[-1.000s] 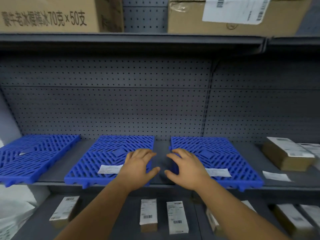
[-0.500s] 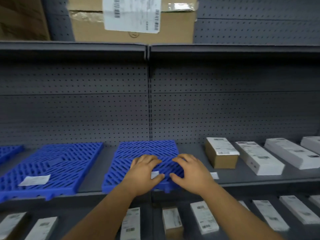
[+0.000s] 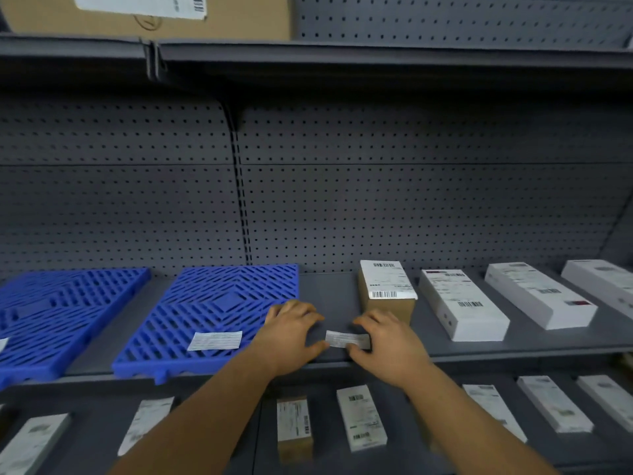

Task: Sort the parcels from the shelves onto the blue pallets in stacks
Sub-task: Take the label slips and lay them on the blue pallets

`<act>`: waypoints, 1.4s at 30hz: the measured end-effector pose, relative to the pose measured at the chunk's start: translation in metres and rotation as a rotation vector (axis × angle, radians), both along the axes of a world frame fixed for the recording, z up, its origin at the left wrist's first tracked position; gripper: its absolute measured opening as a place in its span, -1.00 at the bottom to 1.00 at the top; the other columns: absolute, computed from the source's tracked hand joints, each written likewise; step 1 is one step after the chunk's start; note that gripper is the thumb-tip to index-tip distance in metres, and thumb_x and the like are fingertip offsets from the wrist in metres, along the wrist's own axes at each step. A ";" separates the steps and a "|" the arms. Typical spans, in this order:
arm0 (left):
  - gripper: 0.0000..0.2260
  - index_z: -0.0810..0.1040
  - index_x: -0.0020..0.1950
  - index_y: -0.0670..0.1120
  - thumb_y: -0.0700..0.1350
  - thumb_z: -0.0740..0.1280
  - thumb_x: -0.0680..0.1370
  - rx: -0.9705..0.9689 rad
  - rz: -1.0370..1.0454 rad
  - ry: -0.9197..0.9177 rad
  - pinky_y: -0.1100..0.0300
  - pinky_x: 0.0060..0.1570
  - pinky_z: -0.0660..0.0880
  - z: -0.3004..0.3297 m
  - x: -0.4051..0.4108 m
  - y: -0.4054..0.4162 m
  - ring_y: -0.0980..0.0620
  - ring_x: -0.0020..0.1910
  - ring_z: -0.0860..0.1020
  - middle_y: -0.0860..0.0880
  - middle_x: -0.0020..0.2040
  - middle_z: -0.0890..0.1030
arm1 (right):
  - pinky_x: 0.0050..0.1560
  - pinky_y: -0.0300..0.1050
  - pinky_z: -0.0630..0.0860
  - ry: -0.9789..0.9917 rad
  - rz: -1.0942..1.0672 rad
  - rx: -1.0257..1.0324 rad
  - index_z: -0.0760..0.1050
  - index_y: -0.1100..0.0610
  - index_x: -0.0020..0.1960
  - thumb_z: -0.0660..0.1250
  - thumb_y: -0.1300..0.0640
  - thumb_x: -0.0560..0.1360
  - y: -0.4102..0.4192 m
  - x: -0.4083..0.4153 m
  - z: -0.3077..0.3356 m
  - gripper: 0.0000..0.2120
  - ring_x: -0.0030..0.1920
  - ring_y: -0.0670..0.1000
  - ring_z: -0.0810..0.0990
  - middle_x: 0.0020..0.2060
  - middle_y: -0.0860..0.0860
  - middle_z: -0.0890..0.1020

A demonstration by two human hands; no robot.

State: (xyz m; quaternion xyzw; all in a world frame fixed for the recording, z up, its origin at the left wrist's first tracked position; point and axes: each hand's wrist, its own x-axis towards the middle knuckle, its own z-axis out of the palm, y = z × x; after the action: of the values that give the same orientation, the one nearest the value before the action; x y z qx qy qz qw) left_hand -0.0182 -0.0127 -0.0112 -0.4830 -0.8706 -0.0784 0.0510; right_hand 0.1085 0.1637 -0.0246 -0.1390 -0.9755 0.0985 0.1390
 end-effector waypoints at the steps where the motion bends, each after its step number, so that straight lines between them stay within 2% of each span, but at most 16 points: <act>1: -0.48 0.31 0.44 0.06 0.26 0.17 0.55 -0.009 -0.008 0.002 0.03 0.41 0.01 0.000 -0.001 0.004 0.05 0.43 0.14 0.07 0.42 0.28 | 0.17 -0.11 0.40 -0.014 -0.011 -0.002 0.45 -0.05 0.30 0.21 -0.26 0.42 0.002 0.000 -0.001 -0.48 0.23 -0.03 0.41 0.19 -0.12 0.48; 8: -0.47 0.35 0.42 0.05 0.28 0.16 0.53 -0.111 -0.064 0.024 -0.01 0.40 0.05 -0.006 -0.012 0.032 0.03 0.39 0.17 0.06 0.38 0.33 | 0.23 -0.08 0.38 -0.086 -0.042 0.002 0.44 -0.02 0.34 0.27 -0.21 0.43 0.011 0.000 -0.004 -0.46 0.27 0.00 0.38 0.23 -0.09 0.46; 15: -0.52 0.46 0.33 0.04 0.27 0.18 0.52 -0.213 -0.084 0.010 -0.10 0.39 0.06 -0.014 -0.019 0.049 0.00 0.39 0.17 0.03 0.40 0.32 | 0.11 -0.09 0.41 -0.065 -0.051 0.002 0.49 -0.02 0.29 0.27 -0.19 0.41 0.012 -0.002 -0.013 -0.50 0.19 0.02 0.44 0.13 -0.05 0.49; 21: -0.71 0.52 0.13 0.08 0.17 0.31 0.48 -0.102 -0.102 -0.052 -0.03 0.36 0.07 -0.010 -0.015 0.051 0.06 0.36 0.18 0.09 0.31 0.37 | 0.12 -0.07 0.41 -0.039 -0.049 0.024 0.50 -0.01 0.28 0.28 -0.21 0.38 0.015 0.000 -0.013 -0.48 0.19 0.03 0.43 0.13 -0.05 0.48; 27: -0.74 0.50 0.08 0.06 0.12 0.36 0.46 -0.002 -0.105 -0.017 0.07 0.36 0.02 -0.009 -0.006 0.047 0.09 0.34 0.20 0.10 0.27 0.39 | 0.17 -0.05 0.40 -0.015 -0.026 0.025 0.49 0.00 0.29 0.31 -0.20 0.39 0.016 -0.001 -0.013 -0.47 0.20 0.03 0.41 0.14 -0.04 0.47; 35: -0.75 0.47 0.07 0.07 0.14 0.35 0.46 0.044 -0.086 0.012 0.05 0.40 -0.02 -0.012 -0.003 0.043 0.10 0.35 0.20 0.12 0.25 0.38 | 0.11 -0.07 0.41 0.010 0.018 0.033 0.54 0.02 0.19 0.33 -0.13 0.41 0.015 -0.004 -0.013 -0.60 0.17 -0.01 0.38 0.13 -0.06 0.46; 42: -0.69 0.47 0.17 0.07 0.15 0.31 0.48 0.034 -0.085 0.071 0.06 0.39 -0.01 -0.013 0.000 0.040 0.10 0.36 0.20 0.11 0.29 0.38 | 0.07 -0.11 0.43 0.117 0.012 -0.015 0.59 0.08 0.00 0.30 0.08 0.51 0.016 -0.007 -0.015 -0.86 0.12 -0.03 0.42 0.07 -0.07 0.51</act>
State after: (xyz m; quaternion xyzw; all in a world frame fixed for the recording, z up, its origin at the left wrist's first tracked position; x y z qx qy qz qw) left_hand -0.0186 0.0274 -0.0246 -0.5209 -0.8456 -0.0781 0.0868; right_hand 0.1019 0.1797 -0.0393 -0.1282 -0.9658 0.1145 0.1940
